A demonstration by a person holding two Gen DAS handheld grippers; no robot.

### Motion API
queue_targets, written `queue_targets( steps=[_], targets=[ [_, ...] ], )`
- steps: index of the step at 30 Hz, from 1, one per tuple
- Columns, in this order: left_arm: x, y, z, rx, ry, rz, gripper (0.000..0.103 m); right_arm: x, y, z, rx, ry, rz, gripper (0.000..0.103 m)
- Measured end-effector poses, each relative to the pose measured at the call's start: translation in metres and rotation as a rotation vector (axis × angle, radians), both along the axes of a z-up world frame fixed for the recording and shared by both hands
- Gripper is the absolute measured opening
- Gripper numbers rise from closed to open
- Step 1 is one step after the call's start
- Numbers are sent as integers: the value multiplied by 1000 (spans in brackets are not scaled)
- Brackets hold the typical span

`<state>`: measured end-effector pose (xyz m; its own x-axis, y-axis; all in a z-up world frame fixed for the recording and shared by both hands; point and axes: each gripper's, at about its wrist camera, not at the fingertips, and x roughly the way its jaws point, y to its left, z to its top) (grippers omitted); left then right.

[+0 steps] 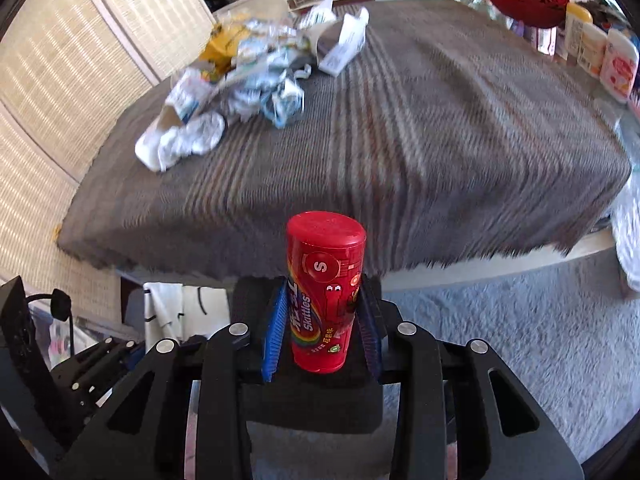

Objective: Collect trash
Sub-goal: 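Carry both items down to the bin and open both tools to drop them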

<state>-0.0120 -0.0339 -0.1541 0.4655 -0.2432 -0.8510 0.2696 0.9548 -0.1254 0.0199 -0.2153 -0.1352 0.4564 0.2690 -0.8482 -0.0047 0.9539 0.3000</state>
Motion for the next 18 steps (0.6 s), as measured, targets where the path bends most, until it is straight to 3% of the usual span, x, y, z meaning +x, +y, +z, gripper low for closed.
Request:
queue_targets(
  steps=[10, 18],
  targets=[
    [-5, 1, -59, 26, 124, 8, 22, -1, 12, -61, -14, 126, -10, 35],
    [0, -1, -69, 44, 149, 16, 26, 6, 25, -69, -27, 148, -3, 37]
  ],
)
